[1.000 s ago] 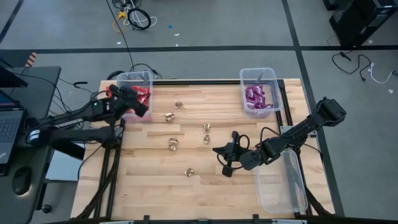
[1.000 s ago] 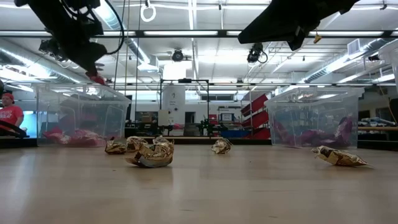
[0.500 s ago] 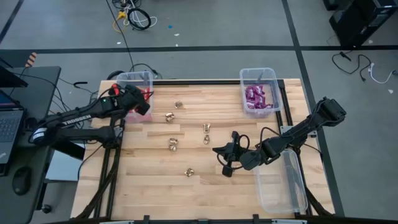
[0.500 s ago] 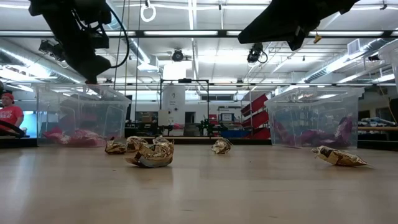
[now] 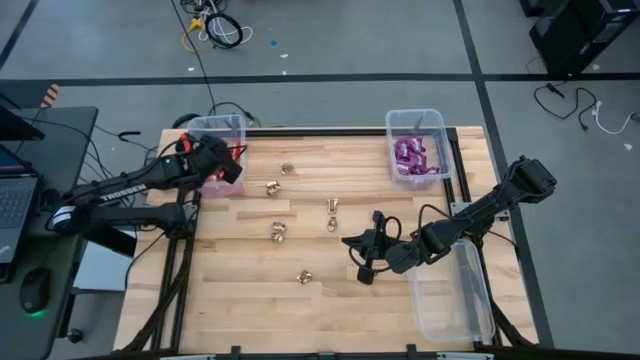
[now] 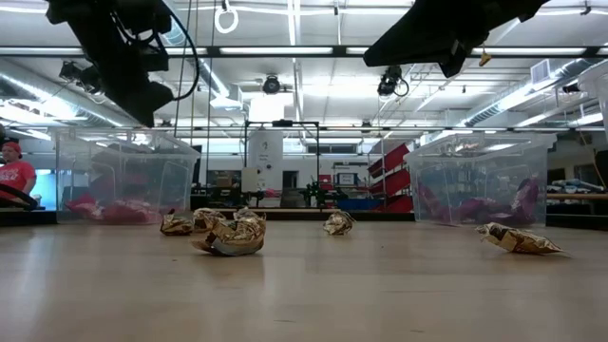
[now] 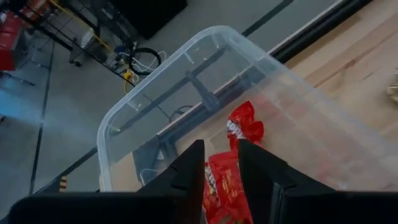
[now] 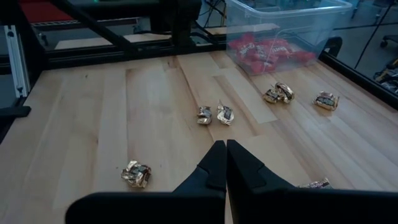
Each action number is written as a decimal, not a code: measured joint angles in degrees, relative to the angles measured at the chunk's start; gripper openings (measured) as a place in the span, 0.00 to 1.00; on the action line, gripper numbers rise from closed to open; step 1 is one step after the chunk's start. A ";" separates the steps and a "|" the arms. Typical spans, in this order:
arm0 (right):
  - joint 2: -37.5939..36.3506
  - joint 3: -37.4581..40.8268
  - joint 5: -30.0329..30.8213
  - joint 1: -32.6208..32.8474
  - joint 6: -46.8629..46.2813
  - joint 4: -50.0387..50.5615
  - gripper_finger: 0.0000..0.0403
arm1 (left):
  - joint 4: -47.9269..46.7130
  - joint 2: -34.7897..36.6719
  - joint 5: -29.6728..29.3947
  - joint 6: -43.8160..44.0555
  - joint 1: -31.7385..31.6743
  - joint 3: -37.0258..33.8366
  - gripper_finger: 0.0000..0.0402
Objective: Sort candy
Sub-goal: Put the yellow candy into the top left transparent bin
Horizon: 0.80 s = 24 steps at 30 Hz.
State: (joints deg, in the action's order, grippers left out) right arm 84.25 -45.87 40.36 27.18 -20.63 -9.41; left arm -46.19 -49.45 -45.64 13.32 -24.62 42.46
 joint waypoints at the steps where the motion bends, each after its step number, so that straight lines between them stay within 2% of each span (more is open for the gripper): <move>1: 0.00 0.00 0.00 0.00 -0.15 0.00 0.00 | 0.06 0.00 0.72 -0.02 0.20 0.56 0.25; 7: 0.00 0.00 -0.01 0.07 -0.19 -1.51 0.00 | 1.44 0.01 11.37 -1.66 3.44 5.71 0.25; 12: 0.00 0.00 -0.30 -0.38 -0.01 -1.52 0.00 | 8.70 0.04 22.61 -7.11 9.37 8.27 0.25; 15: -0.02 -0.11 -2.50 -1.00 0.42 -1.18 0.00 | 13.08 0.04 28.26 -9.93 13.66 8.35 0.25; 20: -0.11 -3.27 -4.74 -2.10 4.04 0.94 0.00 | 14.78 0.02 29.85 -10.39 21.17 8.35 0.25; 24: -0.13 -7.67 -5.72 -3.13 6.19 6.63 0.00 | 14.83 0.01 29.83 -10.25 27.22 8.35 0.25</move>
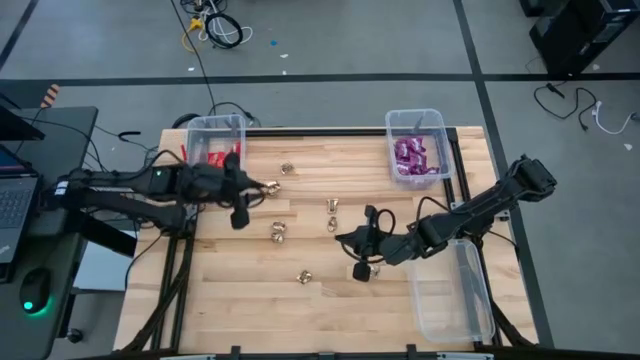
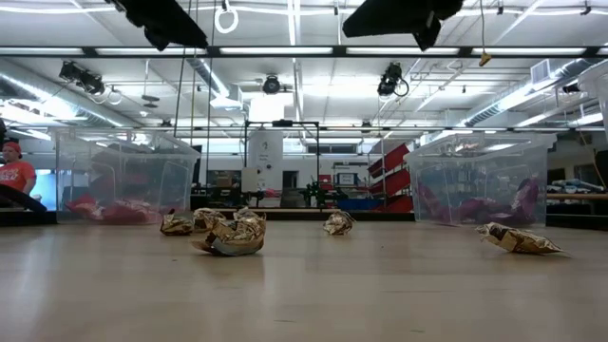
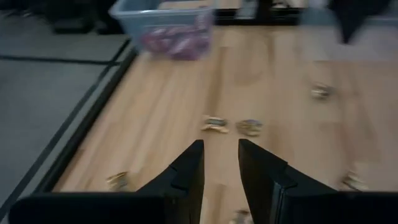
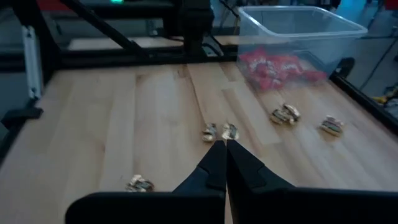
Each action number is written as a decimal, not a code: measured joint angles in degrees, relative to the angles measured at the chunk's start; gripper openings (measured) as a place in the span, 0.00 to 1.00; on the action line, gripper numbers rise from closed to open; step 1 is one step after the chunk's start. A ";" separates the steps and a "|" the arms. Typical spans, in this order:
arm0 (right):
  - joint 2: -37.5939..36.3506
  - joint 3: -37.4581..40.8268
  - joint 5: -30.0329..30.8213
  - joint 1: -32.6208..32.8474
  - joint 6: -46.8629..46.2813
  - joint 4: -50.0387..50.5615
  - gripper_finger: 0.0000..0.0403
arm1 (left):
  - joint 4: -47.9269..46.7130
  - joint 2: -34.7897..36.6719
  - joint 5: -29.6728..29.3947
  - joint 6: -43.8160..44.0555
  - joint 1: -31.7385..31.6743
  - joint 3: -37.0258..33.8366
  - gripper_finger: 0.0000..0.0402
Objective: Sort candy
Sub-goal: Put the yellow candy into the top left transparent bin
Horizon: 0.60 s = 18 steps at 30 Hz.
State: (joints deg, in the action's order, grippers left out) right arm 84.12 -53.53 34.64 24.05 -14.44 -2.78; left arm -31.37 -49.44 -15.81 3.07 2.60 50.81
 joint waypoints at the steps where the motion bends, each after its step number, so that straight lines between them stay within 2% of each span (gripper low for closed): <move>1: 0.00 -1.28 -0.10 -0.25 0.05 2.36 0.00 | 0.10 -0.01 -0.02 0.00 1.44 -0.01 0.25; 12: -0.02 -12.41 -0.62 -0.96 -5.80 25.08 0.00 | 6.25 -0.01 -4.02 -0.09 13.78 -4.49 0.25; 18: -0.02 -15.21 -7.39 -1.72 -13.99 32.79 0.00 | 8.40 0.01 -10.84 -0.10 18.46 -6.50 0.25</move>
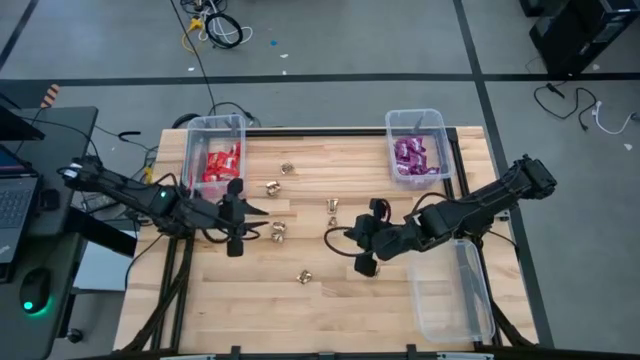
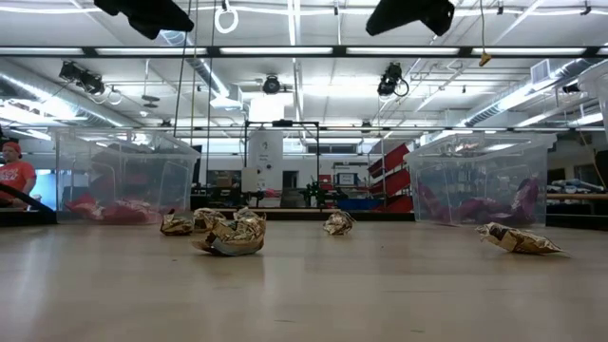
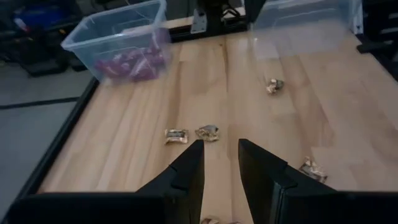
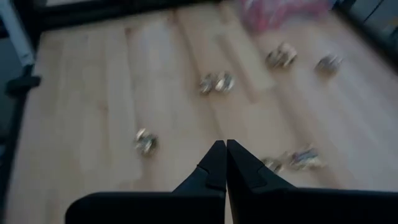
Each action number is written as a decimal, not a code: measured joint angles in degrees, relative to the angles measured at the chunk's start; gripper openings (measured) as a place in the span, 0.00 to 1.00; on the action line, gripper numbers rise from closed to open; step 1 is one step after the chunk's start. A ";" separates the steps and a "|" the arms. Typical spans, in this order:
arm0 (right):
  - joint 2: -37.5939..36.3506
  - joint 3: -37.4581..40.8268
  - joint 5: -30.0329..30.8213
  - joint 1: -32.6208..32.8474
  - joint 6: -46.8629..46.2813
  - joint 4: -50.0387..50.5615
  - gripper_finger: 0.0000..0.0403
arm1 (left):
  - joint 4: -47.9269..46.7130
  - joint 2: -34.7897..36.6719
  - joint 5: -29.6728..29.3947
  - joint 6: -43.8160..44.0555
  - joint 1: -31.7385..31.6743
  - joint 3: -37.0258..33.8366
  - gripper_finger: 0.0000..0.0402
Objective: Sort candy
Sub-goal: Put the yellow candy into the top left transparent bin
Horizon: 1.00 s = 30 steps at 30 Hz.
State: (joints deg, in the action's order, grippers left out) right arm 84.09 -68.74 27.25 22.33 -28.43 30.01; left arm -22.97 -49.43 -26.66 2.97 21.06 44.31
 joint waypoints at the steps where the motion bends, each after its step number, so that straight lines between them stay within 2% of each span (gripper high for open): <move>1: 0.00 -0.01 -1.74 -0.14 -0.66 0.71 0.00 | 0.98 0.01 -1.02 0.00 0.70 -0.54 0.25; 6: 0.15 -0.01 -8.58 -0.61 -5.19 4.34 0.00 | 7.57 0.04 -2.00 -1.19 3.72 -4.28 0.25; 15: 0.24 0.01 -15.67 -0.62 -11.06 11.53 0.00 | 14.19 0.07 -3.84 0.02 6.59 -9.00 0.25; 21: 1.53 0.18 -16.54 -0.41 -6.30 12.77 0.00 | 17.52 0.33 -5.37 0.19 7.92 -10.81 0.25; 30: 9.83 0.23 -20.04 -0.33 0.40 13.85 0.07 | 17.25 0.98 -9.80 3.14 9.11 -13.41 0.25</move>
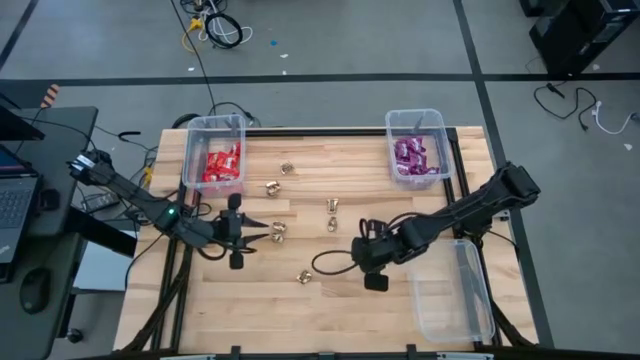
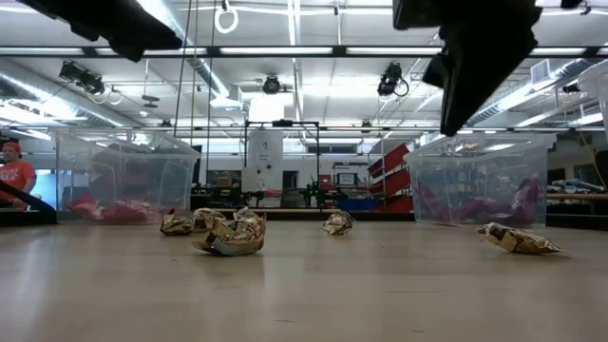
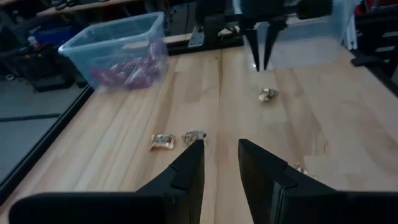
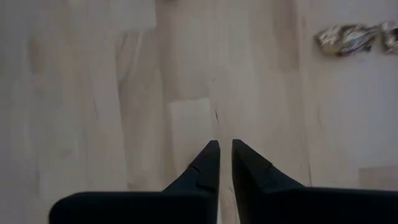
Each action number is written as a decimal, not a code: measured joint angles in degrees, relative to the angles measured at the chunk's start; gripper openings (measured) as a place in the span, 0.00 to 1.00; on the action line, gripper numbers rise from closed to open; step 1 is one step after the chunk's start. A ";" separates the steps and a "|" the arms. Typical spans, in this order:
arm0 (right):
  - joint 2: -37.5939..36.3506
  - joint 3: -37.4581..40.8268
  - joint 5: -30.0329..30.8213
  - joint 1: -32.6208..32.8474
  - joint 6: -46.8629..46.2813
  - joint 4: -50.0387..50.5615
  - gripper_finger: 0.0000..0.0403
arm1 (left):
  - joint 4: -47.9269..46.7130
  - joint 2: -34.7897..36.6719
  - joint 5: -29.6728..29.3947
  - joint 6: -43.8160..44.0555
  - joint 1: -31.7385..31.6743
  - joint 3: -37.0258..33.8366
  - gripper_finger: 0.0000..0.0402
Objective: Sort candy
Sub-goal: Put the yellow candy into the top left transparent bin
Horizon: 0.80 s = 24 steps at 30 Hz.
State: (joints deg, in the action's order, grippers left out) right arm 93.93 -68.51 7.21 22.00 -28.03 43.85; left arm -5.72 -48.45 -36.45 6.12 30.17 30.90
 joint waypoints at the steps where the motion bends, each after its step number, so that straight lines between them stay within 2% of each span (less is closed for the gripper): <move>1: 0.73 0.00 -0.15 0.00 0.21 0.04 0.09 | -0.02 0.16 -0.27 0.31 0.00 -0.50 0.25; 10: 4.66 0.01 -3.85 -0.01 -0.21 1.50 0.20 | -0.70 0.17 -3.10 4.58 0.00 -2.97 0.25; 24: 8.14 0.04 -6.17 1.04 -2.58 2.88 0.45 | -1.89 0.50 -5.61 5.06 0.00 -3.02 0.25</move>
State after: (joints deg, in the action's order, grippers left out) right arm 102.07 -68.47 1.04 23.04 -30.61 46.74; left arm -7.61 -47.94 -42.06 11.18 30.17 27.88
